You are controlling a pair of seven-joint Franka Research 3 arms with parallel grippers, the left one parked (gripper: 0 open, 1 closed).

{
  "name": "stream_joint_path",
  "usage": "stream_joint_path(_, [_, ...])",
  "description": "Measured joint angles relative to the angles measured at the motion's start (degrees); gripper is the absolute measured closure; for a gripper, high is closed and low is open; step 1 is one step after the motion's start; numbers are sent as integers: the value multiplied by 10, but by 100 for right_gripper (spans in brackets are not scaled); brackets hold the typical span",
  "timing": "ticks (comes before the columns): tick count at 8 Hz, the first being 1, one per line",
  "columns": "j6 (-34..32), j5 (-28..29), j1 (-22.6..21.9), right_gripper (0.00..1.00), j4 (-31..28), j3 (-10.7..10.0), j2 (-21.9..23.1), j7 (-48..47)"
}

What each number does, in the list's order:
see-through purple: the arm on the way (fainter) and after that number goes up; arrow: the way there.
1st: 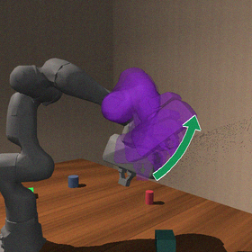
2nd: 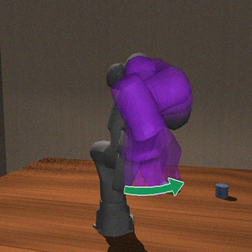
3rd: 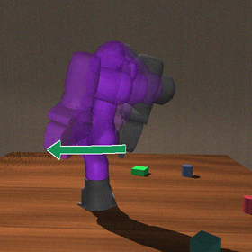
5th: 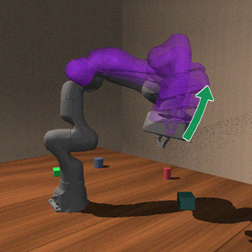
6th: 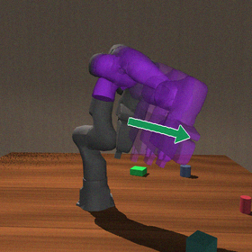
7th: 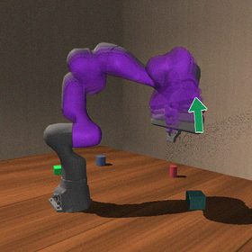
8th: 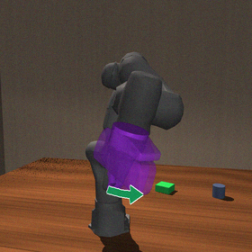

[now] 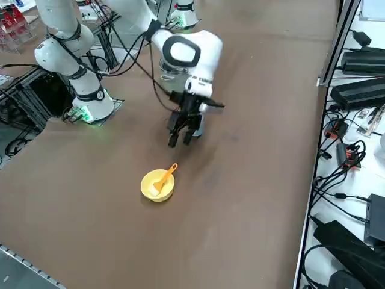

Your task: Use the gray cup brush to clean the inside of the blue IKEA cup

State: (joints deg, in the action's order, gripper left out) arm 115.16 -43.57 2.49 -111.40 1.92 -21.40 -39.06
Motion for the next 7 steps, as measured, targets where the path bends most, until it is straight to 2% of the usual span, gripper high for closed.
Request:
stream_joint_path(3, [-93, 118, -4, 0, 102, 7, 29, 128])
stream_joint_path(5, [-195, 205, -4, 0, 199, 12, 53, 225])
stream_joint_path(7, [-261, 257, -3, 0, 275, 12, 61, 276])
